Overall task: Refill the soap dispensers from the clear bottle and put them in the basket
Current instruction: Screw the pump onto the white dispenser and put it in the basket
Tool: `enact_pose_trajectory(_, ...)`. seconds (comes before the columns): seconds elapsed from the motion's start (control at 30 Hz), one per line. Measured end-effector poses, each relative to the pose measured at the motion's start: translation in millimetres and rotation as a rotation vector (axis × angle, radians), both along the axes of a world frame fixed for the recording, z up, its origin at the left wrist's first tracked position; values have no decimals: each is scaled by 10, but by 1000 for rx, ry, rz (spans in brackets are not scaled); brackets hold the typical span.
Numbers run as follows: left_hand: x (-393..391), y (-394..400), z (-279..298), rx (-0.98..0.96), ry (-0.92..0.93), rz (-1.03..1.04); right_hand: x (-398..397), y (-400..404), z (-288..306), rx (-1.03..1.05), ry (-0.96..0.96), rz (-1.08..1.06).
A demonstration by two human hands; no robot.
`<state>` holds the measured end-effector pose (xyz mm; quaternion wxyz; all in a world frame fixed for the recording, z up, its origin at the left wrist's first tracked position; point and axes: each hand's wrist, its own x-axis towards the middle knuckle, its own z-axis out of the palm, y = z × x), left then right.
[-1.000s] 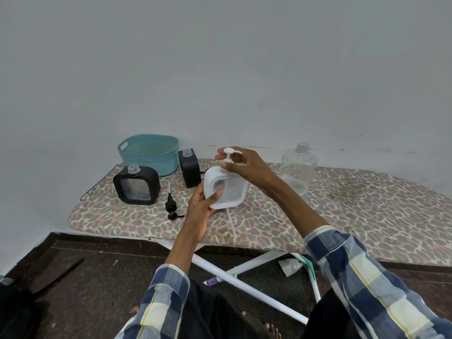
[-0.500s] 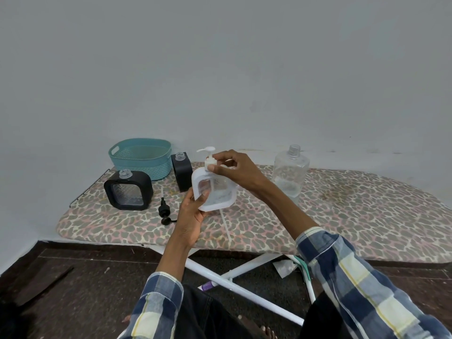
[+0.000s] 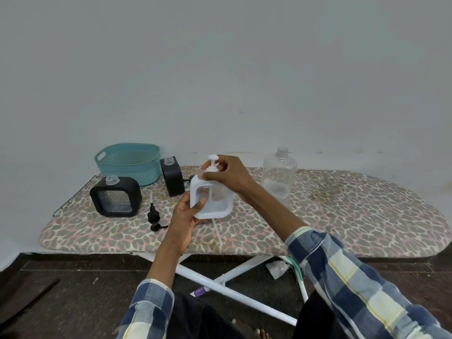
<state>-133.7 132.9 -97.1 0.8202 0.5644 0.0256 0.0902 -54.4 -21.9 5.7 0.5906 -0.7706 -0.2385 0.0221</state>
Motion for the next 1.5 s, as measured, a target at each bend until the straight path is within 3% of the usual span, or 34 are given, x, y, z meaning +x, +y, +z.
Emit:
enact_pose_trajectory(0.13,-6,3,20,-43,-17,-21,-43,-63,3,16,48,105)
enact_pose_trajectory(0.37,-80,-30,100,-104,-26,-86,34,-252,149,122,256,515)
enact_pose_trajectory(0.47,-52,-23,77,-73,-28,-98,70,-270,132,97,233,443)
enact_pose_trajectory(0.63,3,-34,14,8,1,-45,-40,-132,-29,72,58,19)
enact_pose_trajectory(0.7,0,-48,21,40,8,-47,-88,-83,-77,67,-25,-36)
enact_pose_trajectory(0.9,-79,10,92,-168,5,-119,-69,-245,112,73,175,416)
enact_pose_trajectory(1.1,-121,25,113,-171,-31,-274,7,-302,159,47,266,660)
enact_pose_trajectory(1.23,-114,-12,93,-56,-30,-244,-18,-236,69,-59,209,652)
enact_pose_trajectory(1.5,-39,-3,3,-26,-22,-125,-68,-145,16,-96,58,487)
